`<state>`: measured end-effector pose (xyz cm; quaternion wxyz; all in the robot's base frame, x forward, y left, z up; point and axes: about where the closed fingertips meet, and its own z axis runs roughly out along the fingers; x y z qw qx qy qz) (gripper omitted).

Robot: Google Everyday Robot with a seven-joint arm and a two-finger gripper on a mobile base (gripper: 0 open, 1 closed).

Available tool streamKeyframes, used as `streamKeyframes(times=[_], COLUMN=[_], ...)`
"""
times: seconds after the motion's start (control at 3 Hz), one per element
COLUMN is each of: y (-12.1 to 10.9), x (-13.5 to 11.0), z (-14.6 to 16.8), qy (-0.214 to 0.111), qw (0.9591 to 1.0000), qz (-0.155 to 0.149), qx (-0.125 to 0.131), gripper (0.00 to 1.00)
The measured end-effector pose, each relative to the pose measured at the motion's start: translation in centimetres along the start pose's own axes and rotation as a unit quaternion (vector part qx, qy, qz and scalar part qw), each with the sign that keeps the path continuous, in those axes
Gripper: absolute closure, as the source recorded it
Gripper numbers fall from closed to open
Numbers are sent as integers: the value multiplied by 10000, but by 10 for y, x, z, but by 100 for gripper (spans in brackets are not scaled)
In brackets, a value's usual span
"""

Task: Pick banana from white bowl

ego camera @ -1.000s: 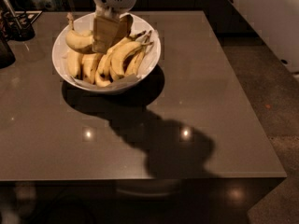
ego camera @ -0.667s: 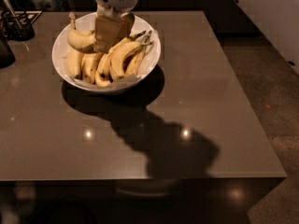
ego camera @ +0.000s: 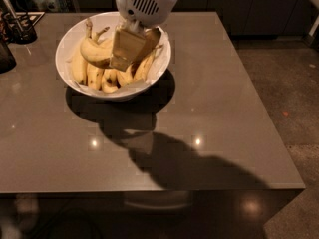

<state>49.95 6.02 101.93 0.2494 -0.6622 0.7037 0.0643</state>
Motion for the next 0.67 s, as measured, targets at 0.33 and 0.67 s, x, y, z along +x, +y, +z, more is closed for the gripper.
streamKeyframes(times=[0.33,0.67], y=[24,39], x=[15,29], z=[-12,-18], qy=[20,111], qw=[9997,9992], qz=[256,387], qx=[22,17], gripper=[100,100])
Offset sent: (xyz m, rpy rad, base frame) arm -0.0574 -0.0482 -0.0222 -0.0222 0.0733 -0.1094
